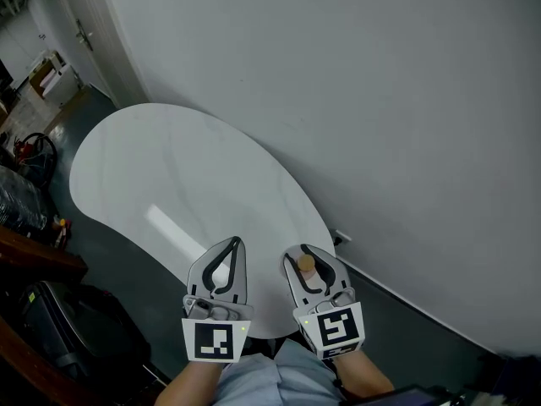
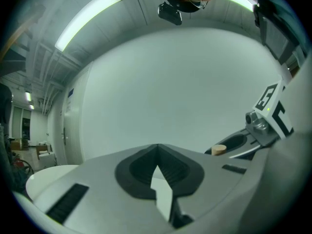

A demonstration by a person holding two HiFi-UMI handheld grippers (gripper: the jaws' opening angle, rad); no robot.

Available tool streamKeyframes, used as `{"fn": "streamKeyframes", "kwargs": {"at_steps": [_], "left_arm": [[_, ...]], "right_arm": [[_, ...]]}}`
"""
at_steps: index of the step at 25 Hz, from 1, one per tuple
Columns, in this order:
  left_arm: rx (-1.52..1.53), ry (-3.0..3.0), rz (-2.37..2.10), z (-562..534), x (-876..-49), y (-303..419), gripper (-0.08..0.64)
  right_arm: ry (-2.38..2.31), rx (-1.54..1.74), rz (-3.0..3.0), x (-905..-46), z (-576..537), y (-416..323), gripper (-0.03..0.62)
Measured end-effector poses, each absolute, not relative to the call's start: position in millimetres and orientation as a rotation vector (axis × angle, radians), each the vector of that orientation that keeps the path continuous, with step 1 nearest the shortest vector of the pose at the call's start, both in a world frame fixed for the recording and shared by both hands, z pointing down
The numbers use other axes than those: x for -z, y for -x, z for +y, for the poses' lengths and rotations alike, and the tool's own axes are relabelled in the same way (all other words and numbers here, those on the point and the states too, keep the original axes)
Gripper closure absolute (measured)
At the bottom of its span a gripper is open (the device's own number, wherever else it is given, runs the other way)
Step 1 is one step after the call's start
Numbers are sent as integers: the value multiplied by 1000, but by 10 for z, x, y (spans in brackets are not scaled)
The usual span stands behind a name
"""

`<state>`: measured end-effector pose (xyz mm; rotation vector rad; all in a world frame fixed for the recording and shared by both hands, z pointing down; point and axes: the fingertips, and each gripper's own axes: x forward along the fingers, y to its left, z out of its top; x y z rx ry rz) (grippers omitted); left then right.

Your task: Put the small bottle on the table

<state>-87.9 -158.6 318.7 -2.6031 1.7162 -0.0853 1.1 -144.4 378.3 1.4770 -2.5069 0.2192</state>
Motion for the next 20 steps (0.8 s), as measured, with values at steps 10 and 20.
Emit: {"fn": "streamKeyframes", "kwargs": {"at_steps": [10, 20], "left_arm": [[226, 2631, 1817, -1875, -3559, 866, 558], [434, 2632, 1767, -2012, -3844, 827, 558]], "right_arm": [[-1371, -131, -2524, -4136, -1762, -19, 472], [-1368, -260, -2543, -4510, -1924, -34, 472]]}}
